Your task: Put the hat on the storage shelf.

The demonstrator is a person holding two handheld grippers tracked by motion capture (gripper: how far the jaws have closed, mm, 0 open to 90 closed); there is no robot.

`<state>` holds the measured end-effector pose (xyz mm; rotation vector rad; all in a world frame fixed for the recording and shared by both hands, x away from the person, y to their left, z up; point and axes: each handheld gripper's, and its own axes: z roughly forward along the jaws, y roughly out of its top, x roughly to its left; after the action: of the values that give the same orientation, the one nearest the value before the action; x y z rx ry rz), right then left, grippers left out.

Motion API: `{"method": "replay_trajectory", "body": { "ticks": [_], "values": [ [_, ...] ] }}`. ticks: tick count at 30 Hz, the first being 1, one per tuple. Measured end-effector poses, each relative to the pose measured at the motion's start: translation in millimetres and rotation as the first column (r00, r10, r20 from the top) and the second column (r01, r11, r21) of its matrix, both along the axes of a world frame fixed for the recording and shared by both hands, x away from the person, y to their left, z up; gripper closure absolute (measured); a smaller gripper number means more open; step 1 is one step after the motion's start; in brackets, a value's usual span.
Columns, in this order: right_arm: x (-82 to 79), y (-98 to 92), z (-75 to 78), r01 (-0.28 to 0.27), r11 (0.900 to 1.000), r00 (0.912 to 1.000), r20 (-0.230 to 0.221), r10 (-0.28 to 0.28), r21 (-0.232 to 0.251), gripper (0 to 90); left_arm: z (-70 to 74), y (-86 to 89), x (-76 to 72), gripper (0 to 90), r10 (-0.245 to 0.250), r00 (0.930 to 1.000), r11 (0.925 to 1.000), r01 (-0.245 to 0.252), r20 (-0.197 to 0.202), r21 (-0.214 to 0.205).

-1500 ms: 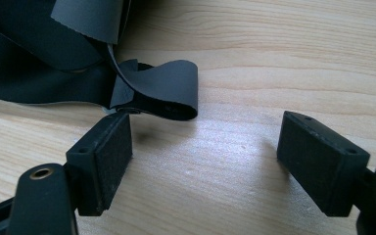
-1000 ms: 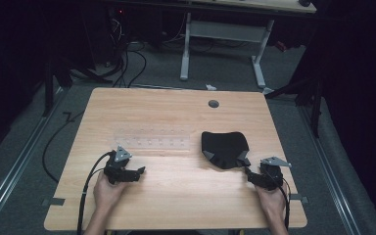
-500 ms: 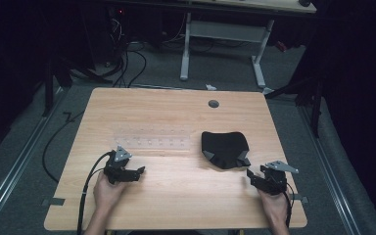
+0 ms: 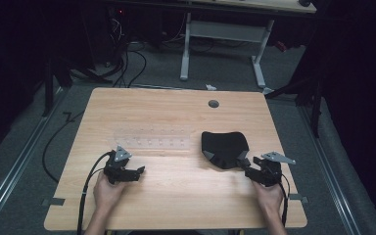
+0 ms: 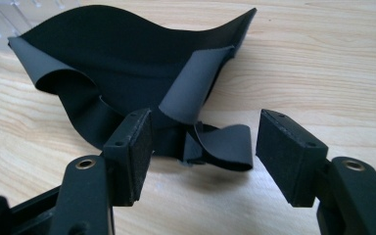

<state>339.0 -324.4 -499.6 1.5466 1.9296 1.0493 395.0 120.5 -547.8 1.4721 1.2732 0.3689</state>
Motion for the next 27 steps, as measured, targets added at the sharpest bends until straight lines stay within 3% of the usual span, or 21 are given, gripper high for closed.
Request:
{"method": "replay_trajectory", "body": {
  "ticks": [5, 6, 14, 24, 27],
  "values": [
    [7.8, 1.9, -0.6, -0.003, 0.9999, 1.0, -0.001, 0.003, 0.015, 39.4, 0.0, 0.2, 0.1, 19.9, 0.001, 1.0, 1.0, -0.001, 0.0, 0.001],
    [13.7, 2.8, -2.4, 0.002, 0.9998, 0.9998, -0.021, -0.001, 0.022, 39.5, 0.2, 0.4, 0.1, 20.6, 0.003, 1.0, 1.0, -0.003, -0.001, 0.001],
    [32.3, 7.8, -5.2, -0.001, 0.9993, 0.9991, -0.042, 0.003, 0.038, 43.3, 0.3, 0.5, 0.0, 20.7, 0.002, 1.0, 1.0, -0.002, -0.003, 0.003],
    [50.5, 13.9, -14.8, -0.018, 0.9964, 0.9974, -0.068, 0.023, 0.083, 56.6, 0.3, 0.5, 0.0, 20.6, 0.002, 1.0, 1.0, -0.002, -0.003, 0.003],
    [53.8, 12.7, -19.9, -0.029, 0.9938, 0.9952, -0.09, 0.038, 0.107, 64.3, 0.2, 0.4, 0.1, 20.6, 0.003, 1.0, 1.0, -0.003, 0.0, 0.001]
  ]
}}
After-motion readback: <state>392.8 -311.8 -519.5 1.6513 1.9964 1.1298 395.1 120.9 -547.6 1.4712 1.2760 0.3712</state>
